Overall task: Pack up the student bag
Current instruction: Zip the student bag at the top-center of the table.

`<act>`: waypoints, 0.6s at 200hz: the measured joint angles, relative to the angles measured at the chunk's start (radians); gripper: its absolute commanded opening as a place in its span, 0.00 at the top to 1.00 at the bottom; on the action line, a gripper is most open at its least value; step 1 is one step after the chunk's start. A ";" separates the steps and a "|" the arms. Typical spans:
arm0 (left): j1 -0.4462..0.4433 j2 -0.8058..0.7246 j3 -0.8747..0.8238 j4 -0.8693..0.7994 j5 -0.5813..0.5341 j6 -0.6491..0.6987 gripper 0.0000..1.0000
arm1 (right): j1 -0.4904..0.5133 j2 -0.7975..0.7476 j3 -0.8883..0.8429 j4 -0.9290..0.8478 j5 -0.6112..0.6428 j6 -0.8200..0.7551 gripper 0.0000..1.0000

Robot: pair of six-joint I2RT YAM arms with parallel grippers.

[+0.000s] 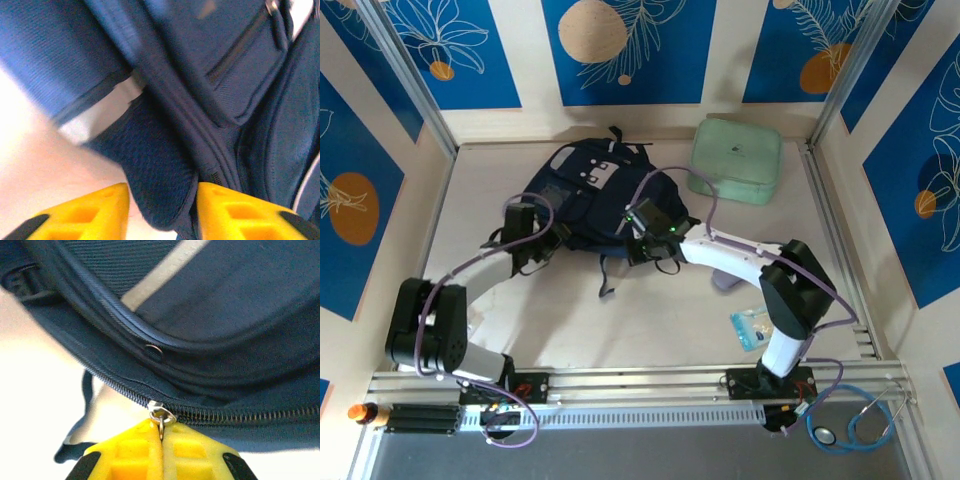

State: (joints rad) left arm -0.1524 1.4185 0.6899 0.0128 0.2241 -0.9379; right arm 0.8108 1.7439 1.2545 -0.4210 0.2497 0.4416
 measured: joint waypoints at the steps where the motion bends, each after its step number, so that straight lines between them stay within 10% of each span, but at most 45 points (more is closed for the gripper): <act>1: 0.003 -0.003 -0.003 0.000 0.000 -0.002 0.52 | 0.001 0.002 0.003 -0.001 -0.003 -0.001 1.00; 47: 0.106 -0.162 -0.100 -0.036 0.026 -0.042 0.33 | 0.058 0.142 0.165 -0.014 -0.171 -0.023 1.00; 120: 0.094 -0.167 -0.187 0.123 0.195 -0.252 0.38 | 0.091 0.251 0.304 -0.018 -0.283 -0.050 1.00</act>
State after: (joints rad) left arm -0.0586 1.2518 0.5026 0.1360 0.4194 -1.1900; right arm 0.9016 1.9945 1.5585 -0.4389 -0.0338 0.3920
